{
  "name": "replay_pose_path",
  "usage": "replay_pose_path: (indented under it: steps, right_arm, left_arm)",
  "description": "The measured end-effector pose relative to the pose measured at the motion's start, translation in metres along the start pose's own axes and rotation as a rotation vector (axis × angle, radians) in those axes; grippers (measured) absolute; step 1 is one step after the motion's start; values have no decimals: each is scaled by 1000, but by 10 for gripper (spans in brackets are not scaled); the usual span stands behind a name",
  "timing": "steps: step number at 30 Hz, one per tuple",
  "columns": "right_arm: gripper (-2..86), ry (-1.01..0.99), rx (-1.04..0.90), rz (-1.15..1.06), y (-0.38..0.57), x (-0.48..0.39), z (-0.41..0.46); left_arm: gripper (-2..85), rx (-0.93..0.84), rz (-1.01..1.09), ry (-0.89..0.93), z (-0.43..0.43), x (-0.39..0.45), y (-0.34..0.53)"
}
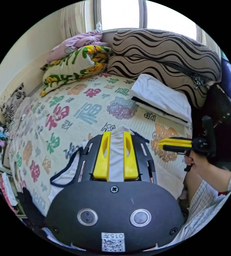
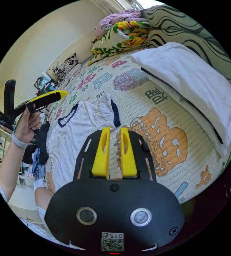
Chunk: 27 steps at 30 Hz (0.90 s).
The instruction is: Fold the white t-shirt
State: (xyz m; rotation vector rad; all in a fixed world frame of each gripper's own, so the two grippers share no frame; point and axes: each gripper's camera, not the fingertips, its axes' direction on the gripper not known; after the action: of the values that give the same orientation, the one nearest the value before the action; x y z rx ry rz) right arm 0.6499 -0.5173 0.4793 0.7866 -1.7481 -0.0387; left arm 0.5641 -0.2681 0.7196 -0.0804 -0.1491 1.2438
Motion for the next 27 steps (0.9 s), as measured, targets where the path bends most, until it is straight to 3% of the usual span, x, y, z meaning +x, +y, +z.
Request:
replay_pose_path:
  steps: [6, 13, 16, 22, 27]
  right_arm:
    - [57, -81, -92, 48, -48, 31, 46]
    - [25, -136, -106, 23, -67, 50, 67]
    - [1, -140, -56, 24, -71, 55, 62]
    - [-10, -144, 76, -111, -77, 24, 35]
    - [-10, -191, 46, -375, -60, -47, 39]
  left_arm:
    - [58, -99, -41, 181, 108, -49, -56]
    - [13, -355, 87, 163, 192, -65, -61]
    - [5, -259, 111, 167, 179, -82, -54]
    - [2, 107, 8, 287, 98, -162, 2]
    - [1, 269, -120, 310, 35, -237, 131]
